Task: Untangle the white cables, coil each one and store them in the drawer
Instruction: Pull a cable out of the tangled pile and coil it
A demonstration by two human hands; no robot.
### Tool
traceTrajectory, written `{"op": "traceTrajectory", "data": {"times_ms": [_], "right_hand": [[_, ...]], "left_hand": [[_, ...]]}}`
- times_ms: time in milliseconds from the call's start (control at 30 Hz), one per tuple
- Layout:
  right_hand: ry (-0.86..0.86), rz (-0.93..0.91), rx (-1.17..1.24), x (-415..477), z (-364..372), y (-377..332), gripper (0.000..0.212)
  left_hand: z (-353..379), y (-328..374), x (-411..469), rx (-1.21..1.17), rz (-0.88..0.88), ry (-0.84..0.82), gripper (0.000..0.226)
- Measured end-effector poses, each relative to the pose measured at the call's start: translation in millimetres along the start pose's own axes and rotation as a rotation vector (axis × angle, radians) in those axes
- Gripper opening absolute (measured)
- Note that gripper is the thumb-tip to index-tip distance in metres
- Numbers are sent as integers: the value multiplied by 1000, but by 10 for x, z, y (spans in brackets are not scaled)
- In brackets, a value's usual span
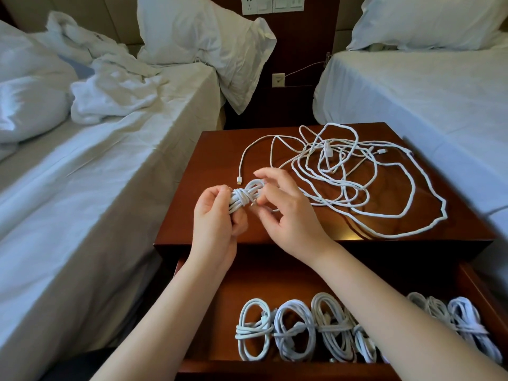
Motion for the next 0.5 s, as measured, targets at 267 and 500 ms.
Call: {"op": "traceTrajectory", "data": {"times_ms": [267, 500], "right_hand": [[-58, 48, 56, -22, -49, 94, 9], [-93, 416, 219, -25, -128, 266, 9]], "left_hand": [[-64, -36, 78, 407, -136, -32, 33], [-34, 93, -49, 1054, 479, -271, 33]]}}
Point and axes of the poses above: each hand's wrist, its own x-axis towards the middle knuckle, its own z-axis out of the palm, y = z × x, the point moved 4 cm from there along x, towards the middle knuckle, and after that the axes turned 6 degrees about -z, right-handed, at the moved point
